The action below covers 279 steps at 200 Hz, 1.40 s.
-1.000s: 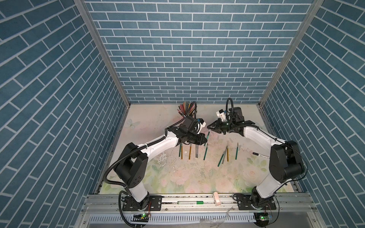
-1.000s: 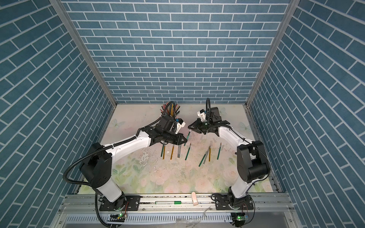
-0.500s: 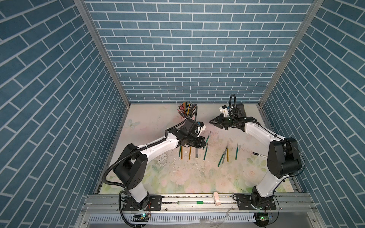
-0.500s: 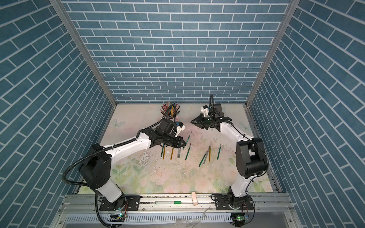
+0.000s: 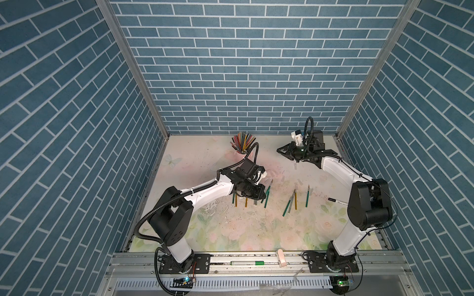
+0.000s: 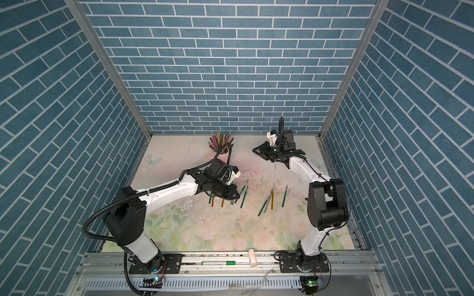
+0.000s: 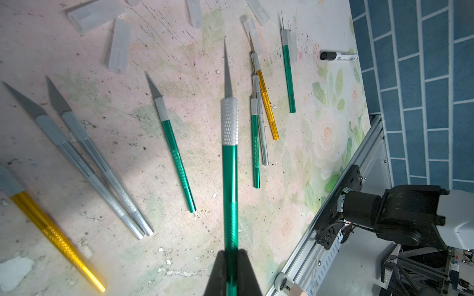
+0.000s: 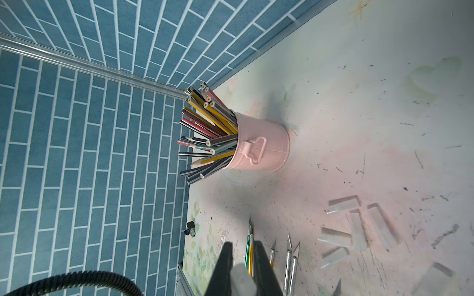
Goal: Remove protective caps from carving knives
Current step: Remove the protective sleeve from the carving knife, then place the protective sleeve at the center of the board.
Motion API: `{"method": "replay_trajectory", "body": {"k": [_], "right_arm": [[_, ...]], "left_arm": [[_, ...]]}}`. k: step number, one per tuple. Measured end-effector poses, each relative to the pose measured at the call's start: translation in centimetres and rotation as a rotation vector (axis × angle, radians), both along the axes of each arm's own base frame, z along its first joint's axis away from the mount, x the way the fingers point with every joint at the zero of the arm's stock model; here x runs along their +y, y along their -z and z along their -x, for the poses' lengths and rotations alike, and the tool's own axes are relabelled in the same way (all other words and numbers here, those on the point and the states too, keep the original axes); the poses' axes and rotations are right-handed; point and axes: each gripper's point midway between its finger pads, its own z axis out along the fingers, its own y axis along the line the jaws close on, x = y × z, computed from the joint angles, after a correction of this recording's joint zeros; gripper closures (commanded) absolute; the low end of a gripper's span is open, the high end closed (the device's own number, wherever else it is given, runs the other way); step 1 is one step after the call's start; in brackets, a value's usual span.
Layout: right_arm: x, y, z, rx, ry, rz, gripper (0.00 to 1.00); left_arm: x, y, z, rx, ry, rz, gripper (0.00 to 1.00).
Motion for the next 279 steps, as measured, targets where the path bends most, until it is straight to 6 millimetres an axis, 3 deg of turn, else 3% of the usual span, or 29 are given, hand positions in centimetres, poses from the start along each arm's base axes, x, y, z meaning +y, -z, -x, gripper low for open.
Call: {"method": "replay_trajectory", "body": {"k": [52,98,132,178,223,279], "right_arm": [[-1.1,1.5,0.4,0.034,0.026,0.016,1.00],[-2.5,2.4,2.2,0.049,0.034,0.107,1.00],[-3.4,4.9,4.7,0.102,0.022,0.215,1.00],[-2.8,9.1,8.2,0.201,-0.039,0.316,0.97],[-1.8,12.0,8.5,0.253,-0.080,0.359,0.89],[-1.1,14.0,7.7,0.293,-0.094,0.387,0.70]], "left_arm": [[0.1,0.0,-0.2,-0.009,-0.007,-0.007,0.98],[1.2,-0.8,-0.6,-0.043,-0.039,-0.016,0.98],[3.8,-1.2,-1.1,-0.068,-0.105,-0.038,0.98],[8.1,-1.6,-2.6,-0.101,-0.236,-0.066,0.99],[12.6,-0.6,-3.3,-0.096,-0.369,-0.104,0.99],[14.9,0.0,-3.5,-0.090,-0.440,-0.137,0.99]]}}
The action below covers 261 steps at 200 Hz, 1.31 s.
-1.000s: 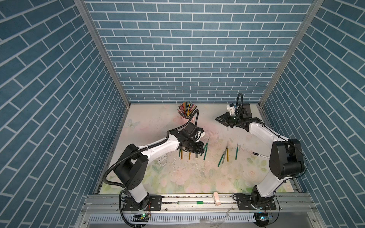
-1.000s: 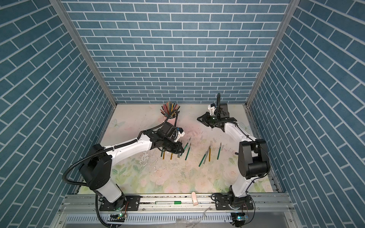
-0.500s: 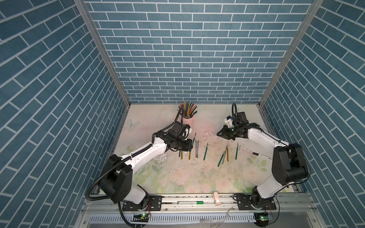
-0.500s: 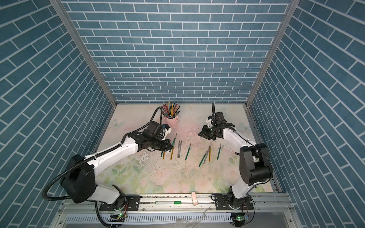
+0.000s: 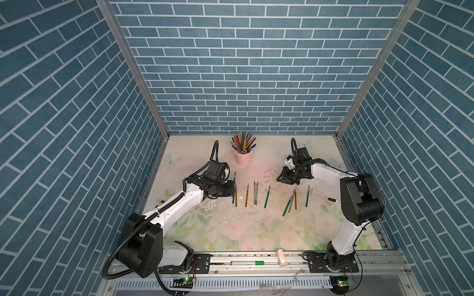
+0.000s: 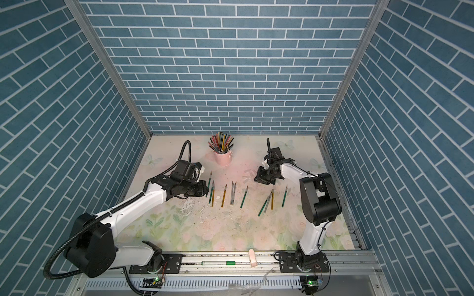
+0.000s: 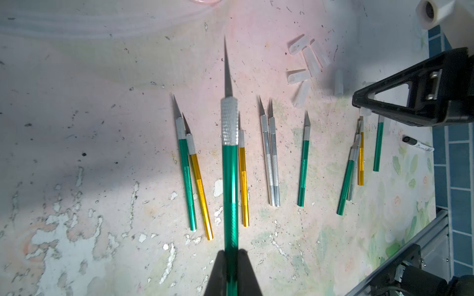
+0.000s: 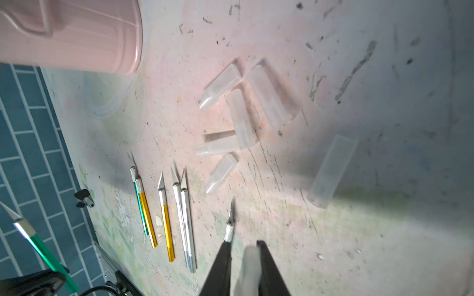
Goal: Remove protective caps from carving knives
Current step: Place the protective sleeve at the center of the board, then place the carving knife at the center of the board.
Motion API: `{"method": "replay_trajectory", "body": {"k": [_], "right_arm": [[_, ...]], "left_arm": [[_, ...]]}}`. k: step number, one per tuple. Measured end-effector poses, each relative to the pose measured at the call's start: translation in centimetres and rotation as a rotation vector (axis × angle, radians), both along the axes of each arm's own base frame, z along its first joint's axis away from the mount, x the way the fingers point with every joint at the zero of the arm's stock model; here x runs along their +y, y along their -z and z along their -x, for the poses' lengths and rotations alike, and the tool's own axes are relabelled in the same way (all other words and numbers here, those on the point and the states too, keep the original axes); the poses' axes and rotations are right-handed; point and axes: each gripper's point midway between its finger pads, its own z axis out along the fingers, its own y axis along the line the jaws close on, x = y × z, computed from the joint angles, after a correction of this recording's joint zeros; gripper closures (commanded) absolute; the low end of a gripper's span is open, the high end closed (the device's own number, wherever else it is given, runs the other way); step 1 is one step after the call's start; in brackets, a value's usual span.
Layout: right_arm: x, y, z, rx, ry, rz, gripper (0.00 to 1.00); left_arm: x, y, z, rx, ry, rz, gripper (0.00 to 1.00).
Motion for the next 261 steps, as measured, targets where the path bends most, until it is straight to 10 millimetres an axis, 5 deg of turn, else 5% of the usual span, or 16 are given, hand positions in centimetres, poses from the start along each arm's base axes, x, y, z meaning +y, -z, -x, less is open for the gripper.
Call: {"method": "replay_trajectory", "body": {"k": [71,175,223,261], "right_arm": [[-0.1,0.0,0.0,-0.006,-0.017,0.021,0.44],[-1.4,-2.4,0.1,-0.099,0.020,0.067,0.40],[-1.6,-2.7,0.0,-0.113,0.022,0.073,0.03],[-1.8,-2.2,0.5,-0.102,0.023,0.080,0.02]], "left_arm": [[2.1,2.5,0.6,0.041,-0.078,-0.043,0.99],[3.5,3.3,0.2,0.042,-0.135,-0.081,0.98],[3.8,4.4,0.3,0.064,-0.144,-0.102,0.98],[3.6,5.5,-0.2,0.077,-0.151,-0.110,0.98]]}}
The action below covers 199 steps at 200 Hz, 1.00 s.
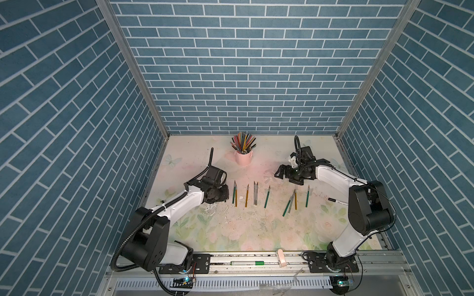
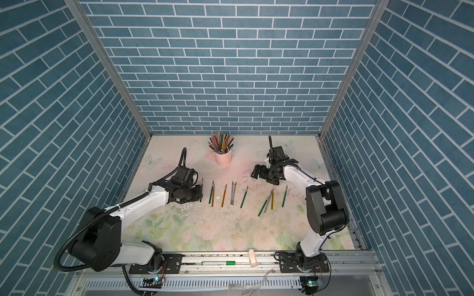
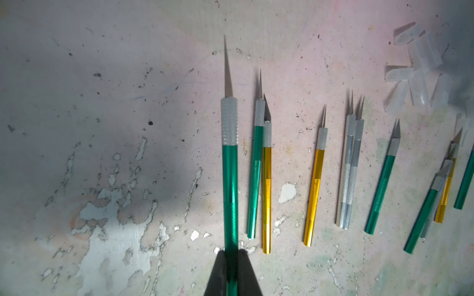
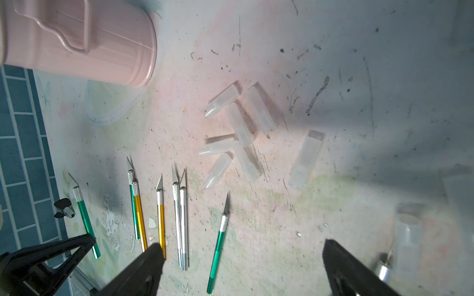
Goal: Remove protective caps from carving knives
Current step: Place the carving knife at the center of the board.
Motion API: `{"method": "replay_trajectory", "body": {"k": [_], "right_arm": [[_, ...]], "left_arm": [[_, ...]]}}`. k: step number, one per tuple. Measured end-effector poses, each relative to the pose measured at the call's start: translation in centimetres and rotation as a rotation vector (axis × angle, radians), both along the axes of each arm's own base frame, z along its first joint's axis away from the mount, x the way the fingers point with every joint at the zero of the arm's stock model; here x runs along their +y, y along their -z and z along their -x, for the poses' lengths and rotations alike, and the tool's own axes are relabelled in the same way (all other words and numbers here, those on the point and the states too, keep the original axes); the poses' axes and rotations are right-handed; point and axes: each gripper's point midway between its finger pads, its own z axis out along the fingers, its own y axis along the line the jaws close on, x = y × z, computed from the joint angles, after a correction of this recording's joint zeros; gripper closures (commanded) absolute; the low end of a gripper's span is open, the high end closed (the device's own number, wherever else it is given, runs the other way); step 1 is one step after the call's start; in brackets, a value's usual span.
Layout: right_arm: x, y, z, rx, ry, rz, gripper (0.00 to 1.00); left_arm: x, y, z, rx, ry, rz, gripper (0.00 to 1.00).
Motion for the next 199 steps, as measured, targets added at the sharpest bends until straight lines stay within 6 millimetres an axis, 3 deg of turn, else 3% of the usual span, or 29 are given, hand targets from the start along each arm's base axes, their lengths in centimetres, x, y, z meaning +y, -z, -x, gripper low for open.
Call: {"method": "replay_trajectory", "body": {"k": [43,76,139,199], "right_arm": [[-0.3,0.5,0.7,0.013,0.002,0.009,0.02],[-0.4,0.1,0.8,0.003,0.003,0.006,0.02],[-0.7,-0.1,0.7,-0.007,0.004,0.005,0.02],[-1.4,-0.7,0.6,-0.024,0.009,0.006,0.02]], "left_arm": [[-0.4,1.8,-0.1,0.023,0.012,-0.035,0.98],[-0.5,2.8,-0.1,0.034,0.019,-0.069,0.87],[-0.2,3.7,-0.6,0.028,0.002,-0.100,0.78],[0.1,4.1,-0.7,0.031,-0.001,-0.120,0.57]]}}
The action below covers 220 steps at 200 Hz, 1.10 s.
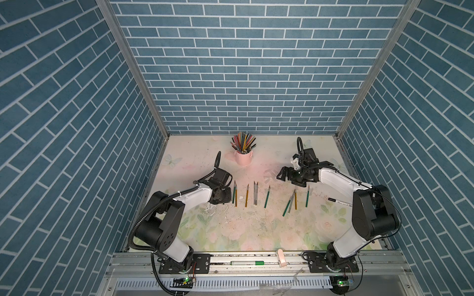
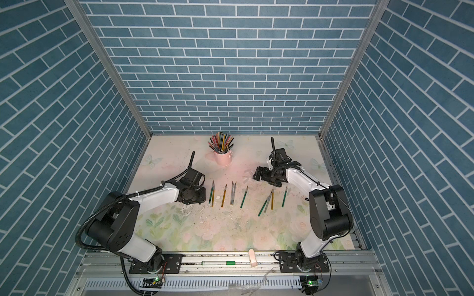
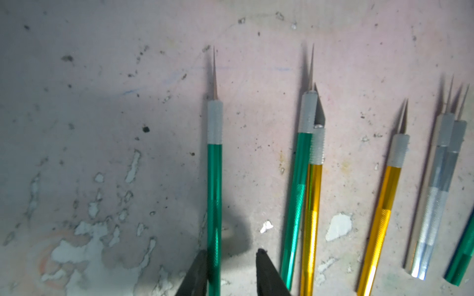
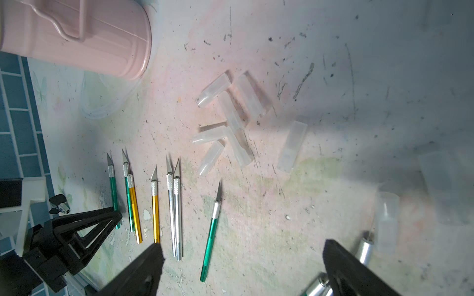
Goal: Remove protective caps from carving knives
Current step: Place the carving knife at the center of the board, then reset both arms
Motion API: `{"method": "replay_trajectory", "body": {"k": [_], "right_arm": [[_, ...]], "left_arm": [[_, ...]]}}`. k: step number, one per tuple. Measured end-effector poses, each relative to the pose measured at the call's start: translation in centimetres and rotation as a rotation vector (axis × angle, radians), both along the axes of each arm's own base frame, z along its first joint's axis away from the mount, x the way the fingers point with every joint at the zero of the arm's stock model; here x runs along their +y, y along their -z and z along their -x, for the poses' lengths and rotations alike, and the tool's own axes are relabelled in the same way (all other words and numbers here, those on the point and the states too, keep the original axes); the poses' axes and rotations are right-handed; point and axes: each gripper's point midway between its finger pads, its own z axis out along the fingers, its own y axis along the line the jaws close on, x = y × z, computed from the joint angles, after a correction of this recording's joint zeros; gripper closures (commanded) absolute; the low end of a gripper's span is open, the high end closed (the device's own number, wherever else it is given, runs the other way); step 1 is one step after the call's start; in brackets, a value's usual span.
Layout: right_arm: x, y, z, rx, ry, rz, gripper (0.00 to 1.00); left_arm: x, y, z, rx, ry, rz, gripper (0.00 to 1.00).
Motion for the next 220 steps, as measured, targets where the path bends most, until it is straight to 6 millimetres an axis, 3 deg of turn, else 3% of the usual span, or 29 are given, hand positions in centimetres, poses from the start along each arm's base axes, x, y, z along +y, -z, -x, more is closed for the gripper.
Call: {"method": "replay_trajectory", "body": {"k": [62,139,197,220], "right_arm": [[-1.4,-0.6,-0.4,-0.015,0.020,0.005,0.02],[-2.5,-0.7,-0.7,-0.015,0.044,0.008,0.02],[-3.5,-0.4,-0.9,-0.009,0.068,0.011,0.02],[-5.6,-0.2,-0.9,-0.034,0.104,0.035,0.02]], "left_arm": [[-0.4,-1.6,-1.3,-0.038,0.013,-0.005,0.37],[-0.4,-2.6,-1.8,-0.052,0.018,-0.016,0.26],[-0.1,-4.0,-2.0,-0.096,0.021,-0.025,0.05],[0.4,-5.2,-2.9,-0.146,0.057,-0.058,0.01]]}}
